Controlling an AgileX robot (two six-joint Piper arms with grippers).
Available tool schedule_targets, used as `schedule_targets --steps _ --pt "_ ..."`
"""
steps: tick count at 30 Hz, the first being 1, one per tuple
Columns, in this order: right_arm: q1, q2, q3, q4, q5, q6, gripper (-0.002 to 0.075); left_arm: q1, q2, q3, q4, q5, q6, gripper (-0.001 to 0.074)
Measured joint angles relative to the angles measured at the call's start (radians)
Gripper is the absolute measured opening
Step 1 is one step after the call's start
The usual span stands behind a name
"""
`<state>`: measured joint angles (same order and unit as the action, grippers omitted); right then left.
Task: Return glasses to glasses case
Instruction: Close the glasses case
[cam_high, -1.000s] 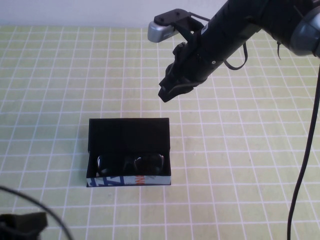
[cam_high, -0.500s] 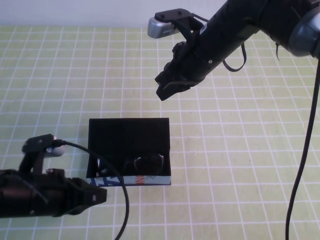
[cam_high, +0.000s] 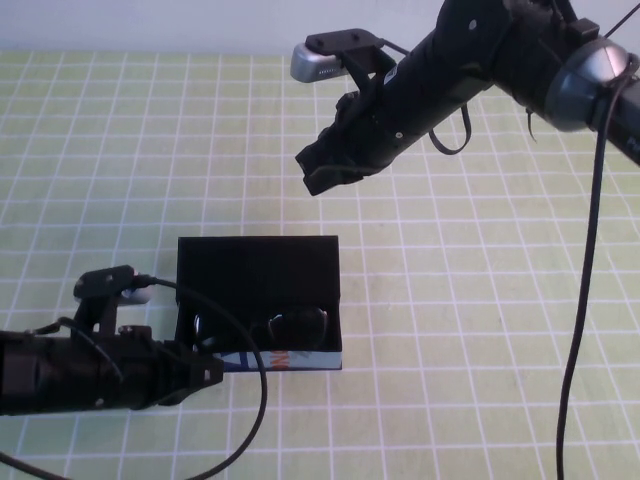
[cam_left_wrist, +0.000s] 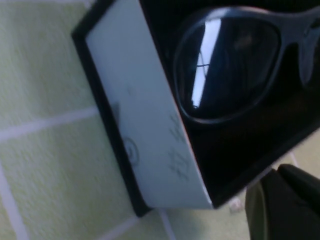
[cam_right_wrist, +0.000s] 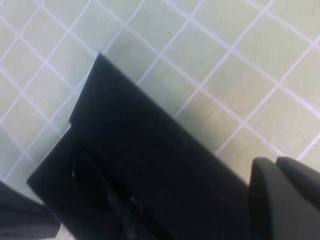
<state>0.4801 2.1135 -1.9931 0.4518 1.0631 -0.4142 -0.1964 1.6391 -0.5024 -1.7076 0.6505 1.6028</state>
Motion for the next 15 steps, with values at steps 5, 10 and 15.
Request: schedule_targets --steps 5,10,15 --pt "0.0 0.036 0.0 0.024 -0.077 0.004 -0.0011 0.0 0.02 -0.029 -0.002 -0.022 0.008 -0.0002" --pt "-0.002 0.093 0.0 0.045 -0.172 0.004 -0.0011 0.0 0.05 -0.034 -0.004 -0.018 0.011 -0.0002" --pt "-0.006 0.142 -0.005 0.052 -0.172 0.009 -0.0011 0.0 0.064 -0.035 -0.004 0.0 0.011 -0.0002"
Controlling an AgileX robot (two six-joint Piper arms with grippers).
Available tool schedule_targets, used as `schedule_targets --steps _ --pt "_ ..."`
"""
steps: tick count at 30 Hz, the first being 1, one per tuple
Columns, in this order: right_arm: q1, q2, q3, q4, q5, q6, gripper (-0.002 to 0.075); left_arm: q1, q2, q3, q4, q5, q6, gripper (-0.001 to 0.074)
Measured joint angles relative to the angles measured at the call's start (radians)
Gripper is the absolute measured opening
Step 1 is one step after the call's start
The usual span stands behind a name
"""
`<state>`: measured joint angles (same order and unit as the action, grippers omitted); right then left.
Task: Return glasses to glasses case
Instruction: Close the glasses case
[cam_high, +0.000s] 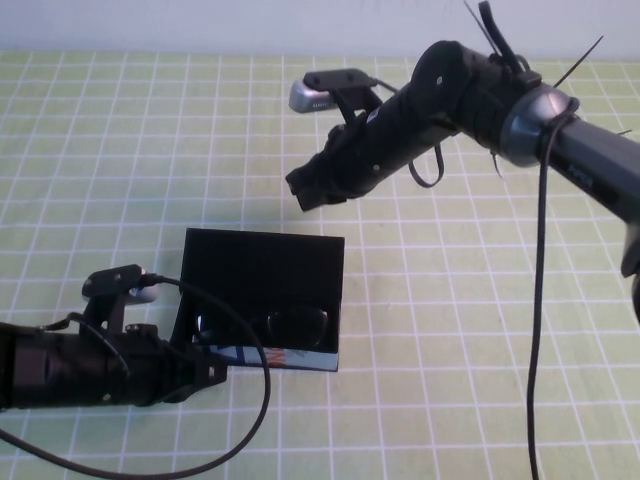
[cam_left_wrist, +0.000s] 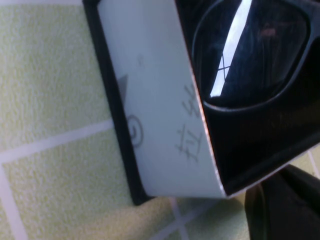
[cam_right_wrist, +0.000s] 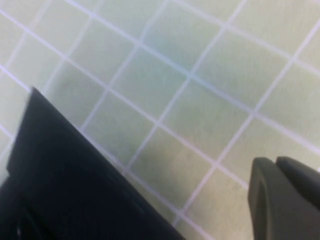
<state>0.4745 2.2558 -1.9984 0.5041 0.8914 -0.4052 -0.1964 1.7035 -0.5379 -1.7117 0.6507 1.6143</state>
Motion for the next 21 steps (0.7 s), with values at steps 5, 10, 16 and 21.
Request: schedule_targets --steps 5,10,16,21 --pt "-0.002 0.077 -0.083 -0.006 0.129 0.049 -0.0011 0.0 0.0 -0.002 0.0 0.005 0.001 -0.0002" --pt "-0.002 0.139 -0.198 -0.017 0.266 0.087 -0.0011 0.0 0.0 -0.002 0.002 0.005 0.001 -0.0002" --pt "-0.002 0.147 -0.273 -0.025 0.328 0.11 -0.0011 0.0 0.0 -0.002 0.002 0.005 0.002 -0.0002" --pt "-0.002 0.147 -0.274 -0.025 0.334 0.122 -0.0011 0.0 0.0 -0.002 0.002 0.005 0.002 -0.0002"
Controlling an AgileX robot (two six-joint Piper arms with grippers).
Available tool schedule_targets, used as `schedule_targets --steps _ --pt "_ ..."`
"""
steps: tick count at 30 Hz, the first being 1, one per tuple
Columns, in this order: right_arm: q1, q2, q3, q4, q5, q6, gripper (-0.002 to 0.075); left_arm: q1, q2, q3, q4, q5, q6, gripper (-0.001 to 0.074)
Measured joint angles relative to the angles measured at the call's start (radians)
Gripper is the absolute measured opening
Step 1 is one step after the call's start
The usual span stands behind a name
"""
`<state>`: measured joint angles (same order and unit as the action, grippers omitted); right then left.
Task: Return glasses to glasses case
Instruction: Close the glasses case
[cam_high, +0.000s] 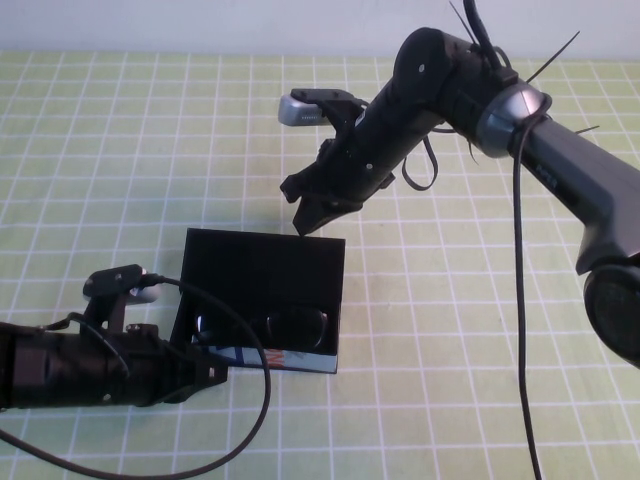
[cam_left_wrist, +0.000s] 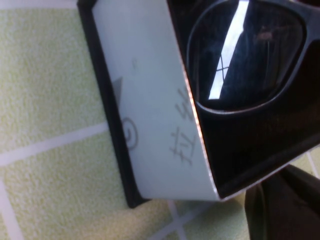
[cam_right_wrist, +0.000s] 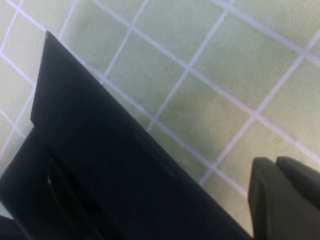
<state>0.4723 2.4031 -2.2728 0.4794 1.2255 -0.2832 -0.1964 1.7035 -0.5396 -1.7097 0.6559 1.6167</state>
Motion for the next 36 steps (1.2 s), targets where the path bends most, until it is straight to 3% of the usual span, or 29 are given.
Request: schedule_targets --steps 31,36 --pt "0.0 -0.112 0.176 0.124 -0.001 -0.023 -0.0011 0.0 0.0 0.0 0.0 -0.014 0.001 -0.0002" --pt "0.037 -0.156 0.227 0.124 -0.002 -0.027 -0.0011 0.0 0.0 0.0 0.002 -0.025 0.001 -0.0002"
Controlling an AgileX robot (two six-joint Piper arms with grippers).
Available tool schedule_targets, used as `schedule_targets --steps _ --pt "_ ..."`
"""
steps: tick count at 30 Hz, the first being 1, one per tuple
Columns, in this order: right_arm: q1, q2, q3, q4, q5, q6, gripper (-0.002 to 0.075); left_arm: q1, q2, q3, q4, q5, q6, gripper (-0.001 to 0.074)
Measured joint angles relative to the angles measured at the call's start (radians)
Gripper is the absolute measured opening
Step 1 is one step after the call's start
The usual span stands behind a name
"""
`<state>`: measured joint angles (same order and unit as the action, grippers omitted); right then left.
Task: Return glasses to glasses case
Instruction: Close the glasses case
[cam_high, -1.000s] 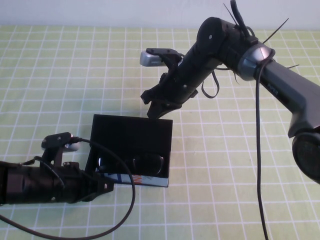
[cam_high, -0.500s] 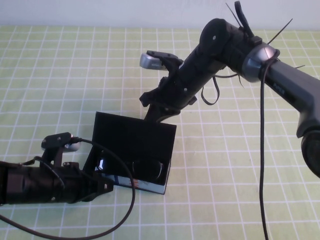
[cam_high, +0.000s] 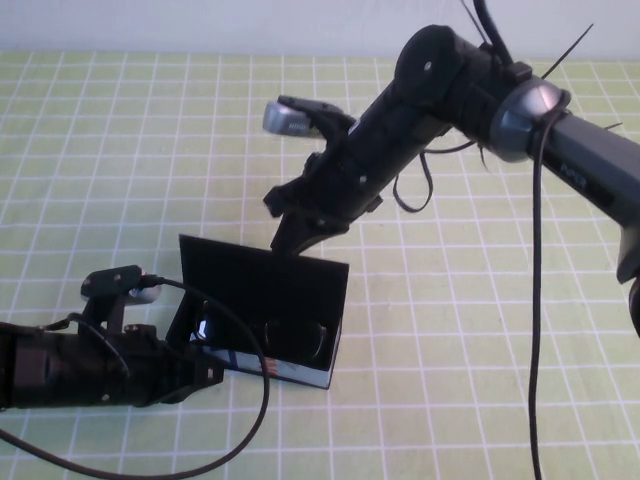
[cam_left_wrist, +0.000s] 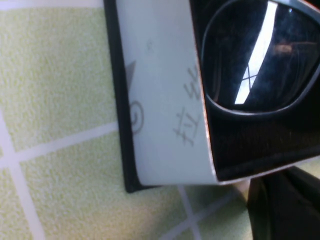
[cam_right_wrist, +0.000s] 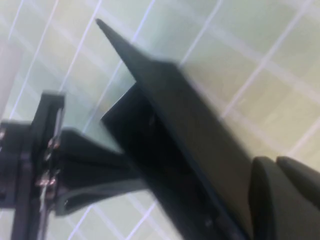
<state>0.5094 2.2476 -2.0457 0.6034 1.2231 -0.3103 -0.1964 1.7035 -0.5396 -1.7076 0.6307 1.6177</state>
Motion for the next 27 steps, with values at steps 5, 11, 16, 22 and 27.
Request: schedule_targets --steps 5,11,16,22,27 --pt "0.059 -0.042 0.088 -0.025 0.0 -0.011 -0.0011 0.0 -0.042 -0.002 0.113 -0.019 -0.098 -0.0002" --pt "0.112 -0.07 0.171 -0.066 0.0 -0.013 -0.0011 0.0 -0.254 -0.002 0.365 -0.076 -0.345 -0.0002" --pt "0.129 -0.068 0.197 -0.084 0.0 -0.014 -0.0011 0.0 -0.488 0.0 0.581 -0.074 -0.555 -0.0002" --pt "0.132 -0.068 0.197 -0.134 0.0 -0.016 -0.0011 0.0 -0.8 0.031 0.667 -0.058 -0.626 -0.0002" --pt "0.132 -0.048 0.197 -0.129 0.0 -0.016 -0.0011 0.0 -1.047 0.077 0.675 -0.057 -0.639 -0.0002"
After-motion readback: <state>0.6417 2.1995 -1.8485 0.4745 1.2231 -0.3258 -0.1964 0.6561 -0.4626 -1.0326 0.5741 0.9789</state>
